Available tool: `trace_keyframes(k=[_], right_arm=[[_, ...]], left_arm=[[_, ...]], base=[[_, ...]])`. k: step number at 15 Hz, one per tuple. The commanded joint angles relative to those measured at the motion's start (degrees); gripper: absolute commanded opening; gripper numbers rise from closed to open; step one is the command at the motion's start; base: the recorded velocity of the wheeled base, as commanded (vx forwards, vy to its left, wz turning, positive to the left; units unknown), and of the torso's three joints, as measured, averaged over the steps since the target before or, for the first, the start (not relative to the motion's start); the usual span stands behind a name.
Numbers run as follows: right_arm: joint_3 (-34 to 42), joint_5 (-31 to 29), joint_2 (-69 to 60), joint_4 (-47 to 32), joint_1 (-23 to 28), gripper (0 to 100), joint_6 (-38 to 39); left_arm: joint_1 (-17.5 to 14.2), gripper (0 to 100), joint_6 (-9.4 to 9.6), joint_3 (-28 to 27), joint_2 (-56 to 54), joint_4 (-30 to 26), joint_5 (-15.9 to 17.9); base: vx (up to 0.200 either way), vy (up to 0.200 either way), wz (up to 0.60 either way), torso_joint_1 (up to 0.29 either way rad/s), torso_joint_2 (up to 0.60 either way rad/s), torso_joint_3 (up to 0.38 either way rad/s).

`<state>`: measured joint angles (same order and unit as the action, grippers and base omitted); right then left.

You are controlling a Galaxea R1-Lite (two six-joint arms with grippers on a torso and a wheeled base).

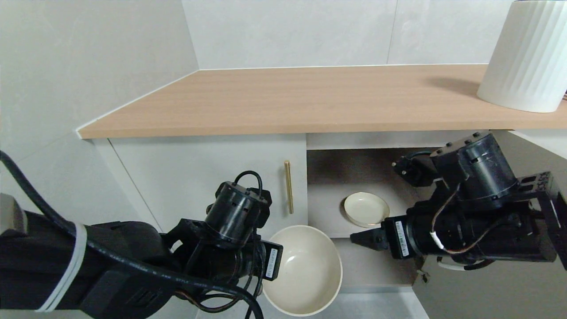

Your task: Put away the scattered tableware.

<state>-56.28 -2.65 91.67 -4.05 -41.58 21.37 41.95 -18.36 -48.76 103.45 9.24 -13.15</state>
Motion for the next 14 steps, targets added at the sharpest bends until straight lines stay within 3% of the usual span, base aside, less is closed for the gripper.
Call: trace_keyframes(k=[1,4,7,11,12,14], right_arm=[[0.12,-0.69,4.74,0.18,-3.68,100,0.25],[-0.23,-1.05,8.96,1.23,-6.14,100,0.34],[-0.23,-4.74,12.04,3.96,-6.41,100,0.69],[-0.23,-4.83,13.97,5.28,-6.41,100,1.66],[-0.32,-4.83,14.41,5.45,-6.41,0,1.83],[-0.14,-4.83,14.76,7.21,-6.41,0,2.71]], left_arm=[[1.03,0,-0.1,-0.02,0.26,-0.01,-0.29],[1.21,0,-0.19,-0.02,0.26,-0.01,-0.38],[1.21,0,-1.06,-0.1,-0.44,-0.01,-0.56],[1.29,0,-1.24,-0.1,-0.18,-0.01,-0.56],[1.29,0,-1.24,-0.1,-0.18,-0.01,-0.56],[1.29,0,-1.33,-0.1,-0.09,-0.01,-0.56]], base=[[0.0,0.0,0.0,0.0,0.0,0.0],[0.0,0.0,0.0,0.0,0.0,0.0],[0.0,0.0,0.0,0.0,0.0,0.0],[0.0,0.0,0.0,0.0,0.0,0.0],[0.0,0.0,0.0,0.0,0.0,0.0],[0.0,0.0,0.0,0.0,0.0,0.0]])
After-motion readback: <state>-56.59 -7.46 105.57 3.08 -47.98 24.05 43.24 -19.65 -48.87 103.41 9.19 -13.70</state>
